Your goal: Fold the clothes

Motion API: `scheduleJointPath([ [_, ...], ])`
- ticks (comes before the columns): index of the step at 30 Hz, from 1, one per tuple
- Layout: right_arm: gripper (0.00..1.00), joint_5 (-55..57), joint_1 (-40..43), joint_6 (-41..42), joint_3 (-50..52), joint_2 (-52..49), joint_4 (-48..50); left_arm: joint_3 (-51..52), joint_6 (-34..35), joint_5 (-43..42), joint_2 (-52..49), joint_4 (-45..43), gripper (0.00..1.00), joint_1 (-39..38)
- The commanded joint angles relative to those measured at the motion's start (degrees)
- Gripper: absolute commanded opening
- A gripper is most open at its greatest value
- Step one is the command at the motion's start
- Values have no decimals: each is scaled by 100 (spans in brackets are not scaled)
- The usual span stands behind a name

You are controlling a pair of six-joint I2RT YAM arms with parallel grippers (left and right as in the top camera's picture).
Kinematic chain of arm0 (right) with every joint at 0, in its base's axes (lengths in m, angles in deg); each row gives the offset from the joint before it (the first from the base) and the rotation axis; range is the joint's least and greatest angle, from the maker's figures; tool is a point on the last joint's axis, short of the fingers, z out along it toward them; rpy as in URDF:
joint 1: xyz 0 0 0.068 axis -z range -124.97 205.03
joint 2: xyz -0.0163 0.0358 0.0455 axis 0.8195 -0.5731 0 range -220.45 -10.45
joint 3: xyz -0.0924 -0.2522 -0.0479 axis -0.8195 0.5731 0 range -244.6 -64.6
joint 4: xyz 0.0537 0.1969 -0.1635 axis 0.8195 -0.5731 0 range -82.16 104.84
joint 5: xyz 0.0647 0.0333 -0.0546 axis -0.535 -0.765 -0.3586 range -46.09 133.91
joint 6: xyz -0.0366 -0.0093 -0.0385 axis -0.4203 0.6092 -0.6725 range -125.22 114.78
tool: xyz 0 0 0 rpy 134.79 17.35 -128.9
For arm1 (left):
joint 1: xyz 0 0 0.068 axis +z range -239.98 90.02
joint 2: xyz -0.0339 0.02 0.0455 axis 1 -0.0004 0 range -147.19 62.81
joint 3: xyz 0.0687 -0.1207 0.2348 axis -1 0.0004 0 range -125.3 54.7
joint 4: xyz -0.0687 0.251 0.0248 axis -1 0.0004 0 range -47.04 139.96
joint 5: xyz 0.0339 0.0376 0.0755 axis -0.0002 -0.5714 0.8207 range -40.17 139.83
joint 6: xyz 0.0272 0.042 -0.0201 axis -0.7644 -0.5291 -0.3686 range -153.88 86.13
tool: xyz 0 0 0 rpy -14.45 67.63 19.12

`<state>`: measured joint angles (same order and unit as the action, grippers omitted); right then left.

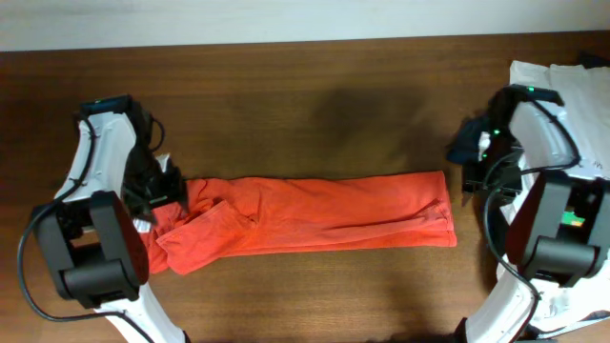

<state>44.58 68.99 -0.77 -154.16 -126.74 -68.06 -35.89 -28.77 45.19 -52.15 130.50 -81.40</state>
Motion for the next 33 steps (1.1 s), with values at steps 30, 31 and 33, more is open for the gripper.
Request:
scheduleJointPath([
  [30,51,-326,26,-122,31,151,74,-55,-367,-116,195,-1550,0,-2105],
  [31,51,-326,26,-122,31,149,72,-55,-782,-111,195,-1572,0,-2271],
  [33,51,-326,26,-125,31,151,66,-52,-1145,-109,195,-1569,2,-2503],
])
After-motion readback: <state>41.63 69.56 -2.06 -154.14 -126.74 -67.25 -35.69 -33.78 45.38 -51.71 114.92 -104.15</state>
